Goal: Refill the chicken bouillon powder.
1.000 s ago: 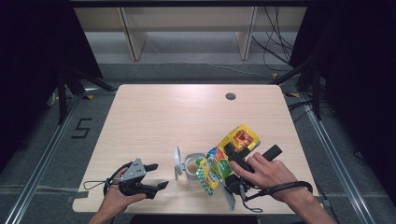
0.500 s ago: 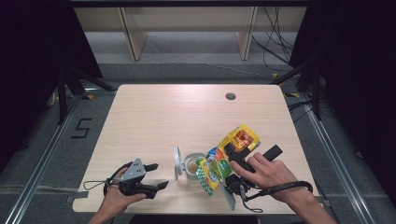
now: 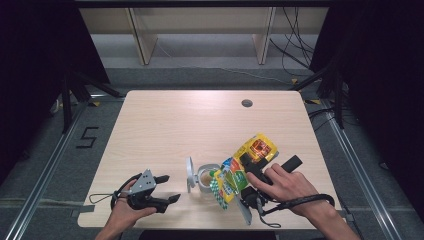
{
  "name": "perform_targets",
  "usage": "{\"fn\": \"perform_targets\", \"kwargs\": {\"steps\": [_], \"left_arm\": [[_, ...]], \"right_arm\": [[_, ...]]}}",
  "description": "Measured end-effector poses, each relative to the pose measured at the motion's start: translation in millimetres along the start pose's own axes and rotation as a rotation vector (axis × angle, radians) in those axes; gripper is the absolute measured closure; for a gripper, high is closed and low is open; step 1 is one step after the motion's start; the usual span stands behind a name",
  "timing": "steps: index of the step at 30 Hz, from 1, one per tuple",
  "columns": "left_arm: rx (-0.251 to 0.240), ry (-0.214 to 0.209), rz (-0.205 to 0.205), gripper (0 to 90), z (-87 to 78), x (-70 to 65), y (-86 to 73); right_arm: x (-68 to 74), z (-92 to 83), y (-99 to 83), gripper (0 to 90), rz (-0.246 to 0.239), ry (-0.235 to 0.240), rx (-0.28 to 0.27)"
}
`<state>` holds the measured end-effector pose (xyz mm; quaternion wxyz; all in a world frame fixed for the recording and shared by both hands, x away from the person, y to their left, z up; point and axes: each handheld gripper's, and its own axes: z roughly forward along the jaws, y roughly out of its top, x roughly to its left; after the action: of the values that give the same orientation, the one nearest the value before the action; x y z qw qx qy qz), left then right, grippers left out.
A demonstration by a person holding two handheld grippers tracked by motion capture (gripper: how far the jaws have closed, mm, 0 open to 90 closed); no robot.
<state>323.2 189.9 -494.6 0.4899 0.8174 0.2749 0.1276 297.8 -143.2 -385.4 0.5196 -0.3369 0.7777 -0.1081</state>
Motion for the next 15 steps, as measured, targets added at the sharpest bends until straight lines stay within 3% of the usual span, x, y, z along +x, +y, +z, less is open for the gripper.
{"fn": "perform_targets", "kwargs": {"steps": [7, 11, 12, 15], "left_arm": [[-0.001, 0.002, 0.012, 24.0, -0.3, 0.6, 0.4], [-0.007, -0.002, -0.008, 24.0, 0.6, -0.7, 0.0], [0.009, 0.006, 0.010, 24.0, -0.3, 0.8, 0.1], [-0.008, -0.002, -0.010, 24.0, 0.7, -0.7, -0.1]], "right_arm": [[-0.7, -0.2, -0.5, 49.2, -0.009, -0.003, 0.000], [-0.5, -0.3, -1.1, 49.3, 0.001, 0.004, -0.002], [-1.0, -0.5, -1.0, 49.3, -0.005, 0.004, -0.001], [-0.4, -1.1, -1.1, 49.3, 0.003, -0.006, 0.003]]}}
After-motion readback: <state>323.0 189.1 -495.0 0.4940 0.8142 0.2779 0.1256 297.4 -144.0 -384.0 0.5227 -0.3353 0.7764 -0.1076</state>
